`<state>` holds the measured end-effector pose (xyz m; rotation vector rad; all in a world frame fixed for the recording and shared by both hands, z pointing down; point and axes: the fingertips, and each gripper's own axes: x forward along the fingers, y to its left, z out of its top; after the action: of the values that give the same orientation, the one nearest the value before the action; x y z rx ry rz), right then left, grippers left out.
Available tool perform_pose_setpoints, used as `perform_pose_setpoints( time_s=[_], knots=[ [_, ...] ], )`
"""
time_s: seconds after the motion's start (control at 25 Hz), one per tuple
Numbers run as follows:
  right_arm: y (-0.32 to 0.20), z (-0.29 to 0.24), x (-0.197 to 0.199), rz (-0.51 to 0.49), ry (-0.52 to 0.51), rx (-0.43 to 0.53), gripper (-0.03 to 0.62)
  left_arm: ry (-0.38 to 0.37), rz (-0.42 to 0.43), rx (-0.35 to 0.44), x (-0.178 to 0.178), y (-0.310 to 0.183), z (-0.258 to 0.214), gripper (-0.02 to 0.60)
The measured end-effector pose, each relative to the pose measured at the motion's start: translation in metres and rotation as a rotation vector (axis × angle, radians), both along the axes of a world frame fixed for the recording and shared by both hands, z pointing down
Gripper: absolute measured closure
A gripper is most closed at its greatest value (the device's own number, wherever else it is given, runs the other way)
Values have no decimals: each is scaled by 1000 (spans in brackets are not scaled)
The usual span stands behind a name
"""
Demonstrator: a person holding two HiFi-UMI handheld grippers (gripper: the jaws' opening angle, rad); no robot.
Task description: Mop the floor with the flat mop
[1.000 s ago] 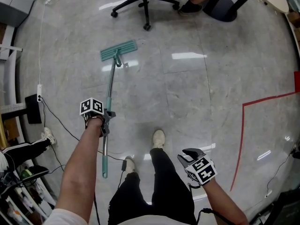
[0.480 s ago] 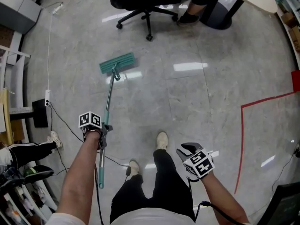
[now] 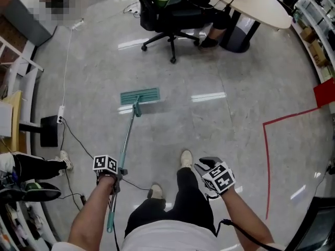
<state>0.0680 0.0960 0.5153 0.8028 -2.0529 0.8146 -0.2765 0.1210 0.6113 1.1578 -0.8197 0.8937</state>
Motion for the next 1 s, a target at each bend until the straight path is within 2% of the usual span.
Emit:
perform_pose_setpoints(
  time_s=[0.12, 0.24, 0.36, 0.52, 0.68, 1.0],
  knots=[
    [30, -14, -35, -24, 49, 64, 482, 16, 27, 19, -23, 44, -5, 512],
    [66, -32, -69, -1, 46, 82, 482, 25, 58, 20, -52, 90, -12, 512],
    [103, -54, -87, 2, 50, 103, 482, 24, 72, 5, -75, 144, -21, 512],
    [136, -77, -82, 25, 74, 135, 482, -1, 88, -17, -98, 203, -31, 512],
    [155, -89, -71, 20, 82, 158, 481, -11, 82, -24, -106, 255, -39, 512],
    [203, -122, -69, -6, 23, 244, 480, -55, 87, -14, -111, 340, -71, 512]
  ],
)
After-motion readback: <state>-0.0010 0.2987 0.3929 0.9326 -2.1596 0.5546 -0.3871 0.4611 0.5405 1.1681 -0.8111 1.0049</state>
